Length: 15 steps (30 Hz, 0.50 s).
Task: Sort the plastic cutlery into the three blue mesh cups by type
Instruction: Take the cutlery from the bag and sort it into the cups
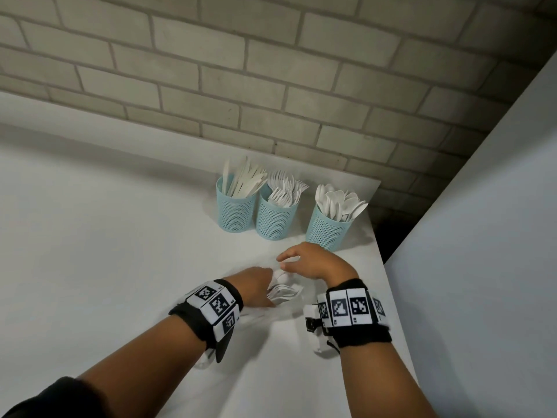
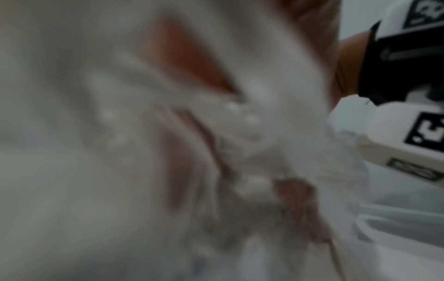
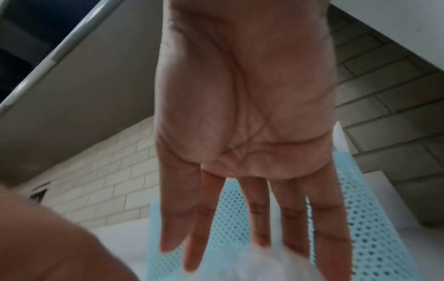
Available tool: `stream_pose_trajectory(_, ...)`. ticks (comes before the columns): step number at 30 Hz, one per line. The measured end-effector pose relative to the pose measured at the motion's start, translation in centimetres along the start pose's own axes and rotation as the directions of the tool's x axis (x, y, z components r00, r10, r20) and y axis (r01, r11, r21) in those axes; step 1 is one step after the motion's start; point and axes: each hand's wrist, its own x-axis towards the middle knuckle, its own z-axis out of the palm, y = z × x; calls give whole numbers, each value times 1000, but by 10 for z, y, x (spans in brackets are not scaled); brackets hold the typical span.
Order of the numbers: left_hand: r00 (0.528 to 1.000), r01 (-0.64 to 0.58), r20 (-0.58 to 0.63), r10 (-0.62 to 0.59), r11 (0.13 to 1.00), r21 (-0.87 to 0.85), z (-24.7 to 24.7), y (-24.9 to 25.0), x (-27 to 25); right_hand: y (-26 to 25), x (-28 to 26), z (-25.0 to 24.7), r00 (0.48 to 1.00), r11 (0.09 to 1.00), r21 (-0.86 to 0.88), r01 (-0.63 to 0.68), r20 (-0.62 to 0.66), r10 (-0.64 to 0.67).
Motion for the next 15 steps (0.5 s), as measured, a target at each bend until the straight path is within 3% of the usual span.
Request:
stream_pose_trajectory(9, 997, -62, -49, 56, 991, -119, -4, -16, 6, 17, 4, 15, 998, 996, 72, -58, 15, 57)
stream_pose_trajectory(15, 994, -87, -86, 68, 966, -242, -6, -23, 5, 22, 4, 17, 997, 987, 147, -59, -40, 66)
